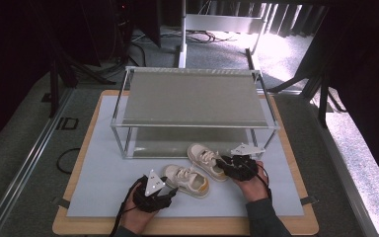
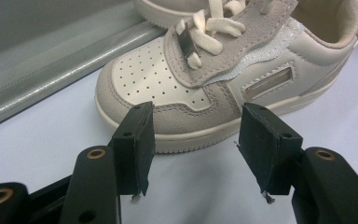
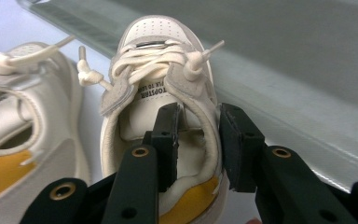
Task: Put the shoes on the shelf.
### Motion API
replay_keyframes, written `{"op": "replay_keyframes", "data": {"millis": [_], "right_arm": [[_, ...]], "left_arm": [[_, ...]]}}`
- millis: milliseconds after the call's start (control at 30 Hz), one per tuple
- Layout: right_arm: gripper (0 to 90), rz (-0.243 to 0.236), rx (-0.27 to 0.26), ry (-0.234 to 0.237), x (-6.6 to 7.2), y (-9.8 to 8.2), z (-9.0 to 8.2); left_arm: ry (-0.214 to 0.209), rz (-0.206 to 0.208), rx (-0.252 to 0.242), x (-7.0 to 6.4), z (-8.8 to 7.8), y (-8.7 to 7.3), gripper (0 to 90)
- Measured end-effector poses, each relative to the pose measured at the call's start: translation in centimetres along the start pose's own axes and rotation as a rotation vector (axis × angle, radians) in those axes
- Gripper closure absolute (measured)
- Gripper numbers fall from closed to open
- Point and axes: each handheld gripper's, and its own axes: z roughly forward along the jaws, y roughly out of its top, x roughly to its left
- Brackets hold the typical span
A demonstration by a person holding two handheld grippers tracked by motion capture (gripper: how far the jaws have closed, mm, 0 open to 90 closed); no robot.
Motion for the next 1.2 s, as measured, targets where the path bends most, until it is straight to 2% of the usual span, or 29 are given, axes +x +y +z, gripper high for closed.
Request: {"op": "replay_keyframes", "data": {"millis": [267,400,500,733,800,900,1033,1200], "right_arm": [[69.8,0.006,-0.01,0.013,0.8,0.1,0.3],[70.0,0.016,-0.017,0.038,1.3,0.1,0.5],[70.2,0.018,-0.024,0.031,1.5,0.3,0.6],[70.4,0.053,-0.032,0.045,1.8,0.3,1.0],[70.4,0.052,-0.031,0.04,2.0,0.3,1.1],[70.4,0.071,-0.026,0.042,2.2,0.2,0.9],[69.0,0.059,-0.014,0.043,2.4,-0.1,0.5],[67.6,0.054,-0.002,0.03,2.8,-0.6,-0.1]], "left_arm": [[0.004,0.007,0.0,-0.1,0.0,0.0,44.2],[0.004,0.007,0.0,-0.1,0.1,0.0,44.1],[0.005,0.004,-0.004,-0.1,0.2,0.1,44.1],[-0.006,0.008,-0.003,-0.3,0.5,0.3,43.3],[0.003,0.021,0.003,-0.4,0.5,0.4,43.0],[-0.001,0.012,0.001,-0.2,0.6,0.4,43.2],[0.001,0.017,0.005,-0.1,0.7,0.6,43.1],[-0.024,0.022,0.011,0.1,0.9,0.9,46.0]]}}
